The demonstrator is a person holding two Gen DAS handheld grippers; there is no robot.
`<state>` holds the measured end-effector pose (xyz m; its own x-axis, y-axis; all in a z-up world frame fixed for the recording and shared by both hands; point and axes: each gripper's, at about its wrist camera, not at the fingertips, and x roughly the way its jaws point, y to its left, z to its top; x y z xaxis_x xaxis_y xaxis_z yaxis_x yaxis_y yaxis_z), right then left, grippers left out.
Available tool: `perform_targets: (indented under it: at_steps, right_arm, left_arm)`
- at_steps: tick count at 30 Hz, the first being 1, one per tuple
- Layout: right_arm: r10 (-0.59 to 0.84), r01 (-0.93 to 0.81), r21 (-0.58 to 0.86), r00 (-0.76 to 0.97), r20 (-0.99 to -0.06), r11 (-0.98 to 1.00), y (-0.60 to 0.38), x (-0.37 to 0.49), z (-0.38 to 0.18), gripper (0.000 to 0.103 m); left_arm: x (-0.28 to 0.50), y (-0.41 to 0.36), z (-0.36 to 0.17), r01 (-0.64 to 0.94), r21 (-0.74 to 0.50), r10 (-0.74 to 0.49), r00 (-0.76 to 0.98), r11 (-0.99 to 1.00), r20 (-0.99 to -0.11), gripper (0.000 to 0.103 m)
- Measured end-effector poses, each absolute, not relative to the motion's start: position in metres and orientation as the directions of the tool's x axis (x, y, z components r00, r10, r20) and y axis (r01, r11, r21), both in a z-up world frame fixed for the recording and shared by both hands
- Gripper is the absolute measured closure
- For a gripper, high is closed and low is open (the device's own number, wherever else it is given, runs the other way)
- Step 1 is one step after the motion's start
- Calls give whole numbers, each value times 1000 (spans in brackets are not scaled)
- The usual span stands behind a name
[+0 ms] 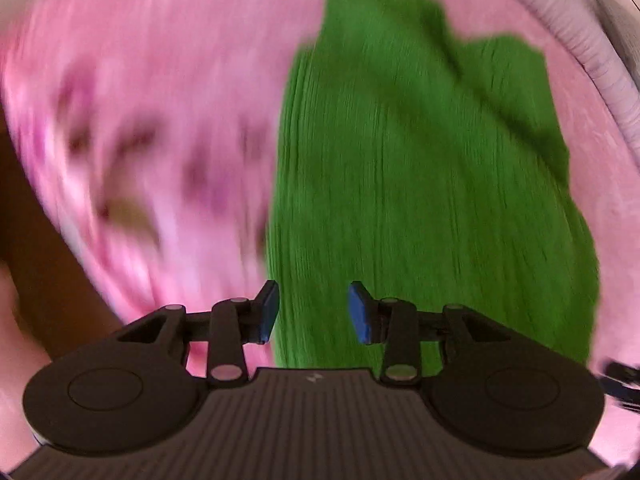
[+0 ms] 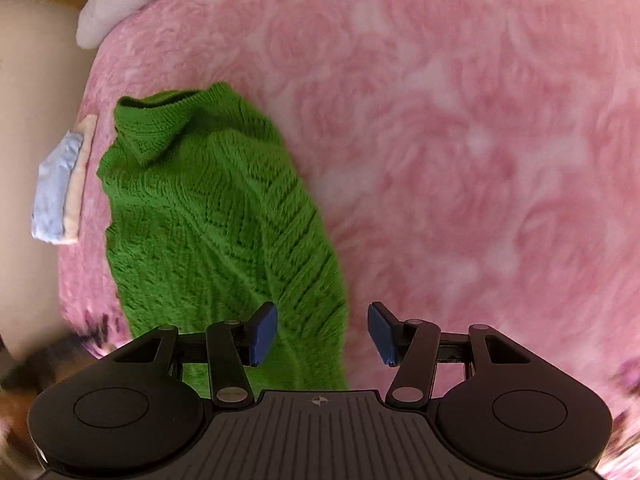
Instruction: Fold clothes
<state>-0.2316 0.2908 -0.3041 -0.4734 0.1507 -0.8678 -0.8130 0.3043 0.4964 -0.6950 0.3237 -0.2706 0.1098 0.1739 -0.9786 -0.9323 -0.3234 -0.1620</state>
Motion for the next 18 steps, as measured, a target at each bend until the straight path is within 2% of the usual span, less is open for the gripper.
perform_targets:
  at_steps: [3,7,9,10,11,13,14,15,16,18]
  right_arm:
    - [151,-791,522,-501,-852,320,284,-230,-308,49]
    - [164,-770,547,-524,-836,329,275,-226,-314,47]
    - [177,-741,573,-548,-817,351,269,-222,-321,46]
    - [185,-723,586,-561,-807,366,267,-221,-325,46]
    - [191,-698,599,-575,-796,392,265,-220,-330,46]
    - [211,-644,624,-602,-770,442,262,-217,-339,46]
    - [225,-615,638,-614,-756,463,261,-217,-341,63]
    - [240,-586,651,-626,-742,482,261,-217,-344,88]
    - [255,-639,634,-588,-768,435,266,-220,-331,97]
    - [314,-749,596,-514,-798,290,279,-225,-295,98]
  left_arm:
    - [-694,277,-282,-861,-246,145,202,-445,-969,68]
    - [-696,248,-297,-778,-303,183,242,-550,-953,66]
    - [-699,242,-307,-736,-319,206,243,-597,-948,59]
    - [-699,239,-312,-710,-332,222,247,-621,-943,59]
    - [-699,235,-307,-706,-351,244,253,-615,-936,62]
    - [-698,229,-293,-703,-390,290,265,-595,-920,76]
    - [-697,225,-287,-701,-409,312,271,-584,-911,88]
    - [-697,222,-280,-699,-428,334,277,-573,-901,91]
    - [-696,219,-273,-697,-446,356,283,-561,-891,91]
    - [-695,212,-259,-693,-482,399,295,-537,-868,92]
